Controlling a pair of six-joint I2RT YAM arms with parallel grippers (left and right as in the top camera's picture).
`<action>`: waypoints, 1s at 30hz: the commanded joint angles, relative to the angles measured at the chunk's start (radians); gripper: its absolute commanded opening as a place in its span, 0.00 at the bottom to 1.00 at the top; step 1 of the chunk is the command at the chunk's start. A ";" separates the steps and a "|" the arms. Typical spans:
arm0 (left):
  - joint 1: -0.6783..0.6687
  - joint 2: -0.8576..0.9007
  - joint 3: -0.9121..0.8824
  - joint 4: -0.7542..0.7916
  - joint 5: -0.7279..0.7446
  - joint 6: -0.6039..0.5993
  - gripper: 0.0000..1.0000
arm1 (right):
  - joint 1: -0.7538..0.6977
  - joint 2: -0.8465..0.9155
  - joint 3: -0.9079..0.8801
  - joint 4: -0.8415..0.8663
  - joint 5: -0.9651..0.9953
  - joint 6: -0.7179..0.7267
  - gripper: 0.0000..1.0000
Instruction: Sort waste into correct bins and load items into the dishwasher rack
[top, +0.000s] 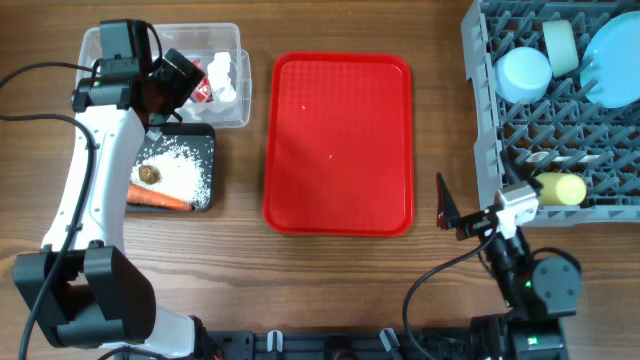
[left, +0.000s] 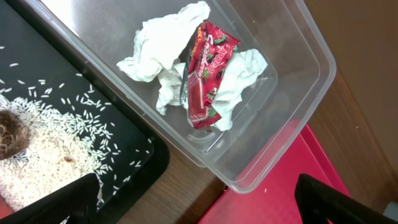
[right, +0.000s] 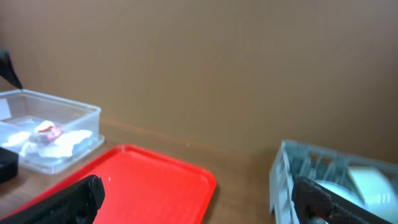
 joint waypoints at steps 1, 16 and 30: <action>0.003 -0.011 0.008 0.001 0.004 -0.013 1.00 | 0.007 -0.127 -0.109 0.021 0.076 0.047 1.00; 0.003 -0.011 0.008 0.001 0.004 -0.013 1.00 | 0.008 -0.267 -0.220 -0.111 0.095 -0.030 1.00; 0.003 -0.011 0.008 0.001 0.004 -0.013 1.00 | 0.008 -0.262 -0.220 -0.110 0.095 -0.029 1.00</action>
